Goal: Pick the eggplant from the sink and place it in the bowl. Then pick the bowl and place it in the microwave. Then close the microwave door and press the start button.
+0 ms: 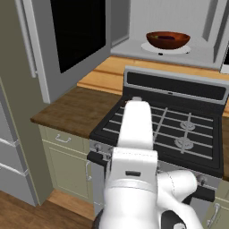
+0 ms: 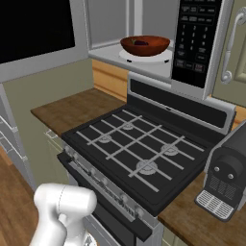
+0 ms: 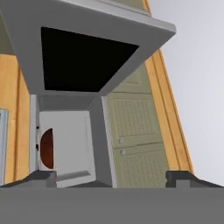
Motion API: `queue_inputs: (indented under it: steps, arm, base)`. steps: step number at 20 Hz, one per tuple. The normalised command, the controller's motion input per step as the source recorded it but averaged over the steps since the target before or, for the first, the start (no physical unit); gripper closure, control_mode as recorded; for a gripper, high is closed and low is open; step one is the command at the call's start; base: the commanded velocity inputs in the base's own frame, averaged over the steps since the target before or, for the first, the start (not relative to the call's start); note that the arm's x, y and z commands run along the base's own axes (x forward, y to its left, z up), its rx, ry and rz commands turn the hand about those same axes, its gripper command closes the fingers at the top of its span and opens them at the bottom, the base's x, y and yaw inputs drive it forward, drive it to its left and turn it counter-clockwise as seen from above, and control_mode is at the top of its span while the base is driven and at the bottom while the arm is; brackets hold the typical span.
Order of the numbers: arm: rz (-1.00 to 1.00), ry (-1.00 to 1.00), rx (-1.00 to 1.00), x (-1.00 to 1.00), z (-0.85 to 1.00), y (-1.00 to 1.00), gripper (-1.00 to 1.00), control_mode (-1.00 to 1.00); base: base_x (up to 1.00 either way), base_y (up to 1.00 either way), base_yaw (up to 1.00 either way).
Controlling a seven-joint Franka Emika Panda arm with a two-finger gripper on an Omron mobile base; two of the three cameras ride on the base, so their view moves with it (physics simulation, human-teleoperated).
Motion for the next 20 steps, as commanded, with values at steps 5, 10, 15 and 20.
queue_inputs:
  steps: [5,10,15,20]
  arm:
    - [0.0,-0.02,0.0,0.44,-0.33,0.41,-1.0,-1.0]
    - [0.0,-0.01,0.07,0.53,-0.49,0.38,-1.0,-1.0]
    - [-0.05,-0.01,0.08,0.34,-0.25,0.73,-1.0,-1.0]
    - [-0.02,-0.01,0.05,0.38,-0.13,0.7,-1.0,-1.0]
  base:
    - [0.0,0.0,0.0]
    - [0.0,0.0,0.0]
    - [0.0,0.0,0.0]
    - [0.0,0.0,0.0]
